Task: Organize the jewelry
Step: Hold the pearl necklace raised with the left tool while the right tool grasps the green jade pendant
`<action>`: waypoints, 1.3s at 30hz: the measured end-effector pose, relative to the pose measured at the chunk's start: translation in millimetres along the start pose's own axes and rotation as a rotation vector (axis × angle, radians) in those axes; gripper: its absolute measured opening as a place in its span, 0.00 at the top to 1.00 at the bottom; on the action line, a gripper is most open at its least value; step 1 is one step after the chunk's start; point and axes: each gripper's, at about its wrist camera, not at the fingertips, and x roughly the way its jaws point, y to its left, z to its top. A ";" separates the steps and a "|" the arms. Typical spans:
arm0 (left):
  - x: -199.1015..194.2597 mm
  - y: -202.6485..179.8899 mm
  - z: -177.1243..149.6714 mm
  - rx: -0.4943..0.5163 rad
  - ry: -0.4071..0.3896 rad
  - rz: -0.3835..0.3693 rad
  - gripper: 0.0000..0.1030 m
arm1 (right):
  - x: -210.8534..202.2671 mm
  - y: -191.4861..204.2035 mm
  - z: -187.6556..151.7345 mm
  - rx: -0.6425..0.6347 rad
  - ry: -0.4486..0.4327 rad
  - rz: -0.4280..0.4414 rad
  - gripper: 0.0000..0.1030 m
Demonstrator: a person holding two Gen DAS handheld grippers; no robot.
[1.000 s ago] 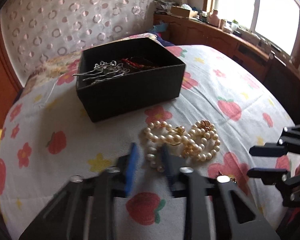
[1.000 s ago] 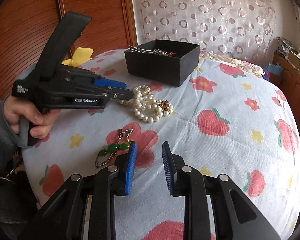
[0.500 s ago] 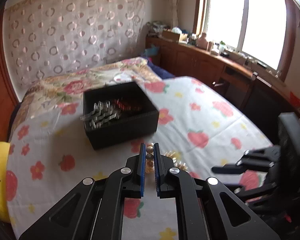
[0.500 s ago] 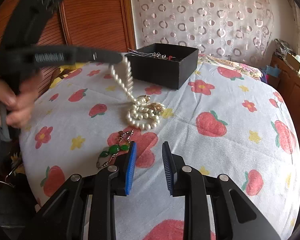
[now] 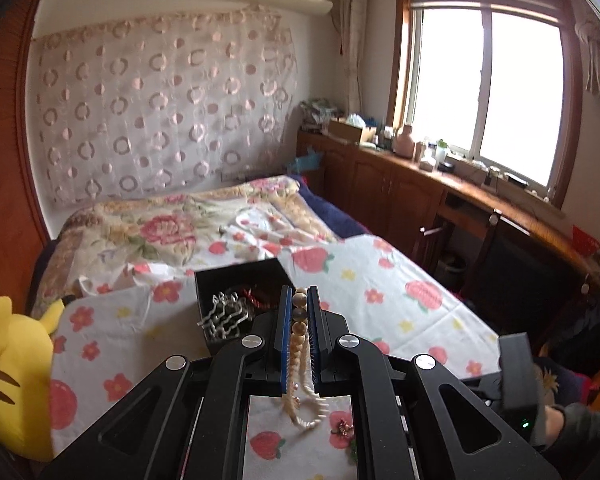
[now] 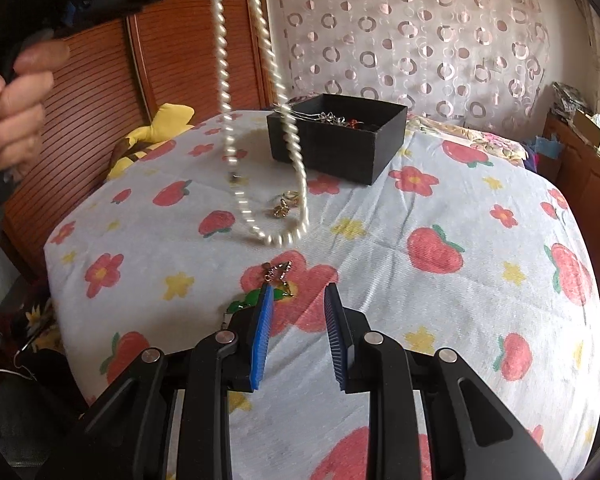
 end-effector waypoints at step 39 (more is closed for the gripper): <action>-40.8 70.2 -91.0 -0.171 0.038 0.094 0.94 | 37.3 58.5 5.7 -0.055 0.120 0.001 0.49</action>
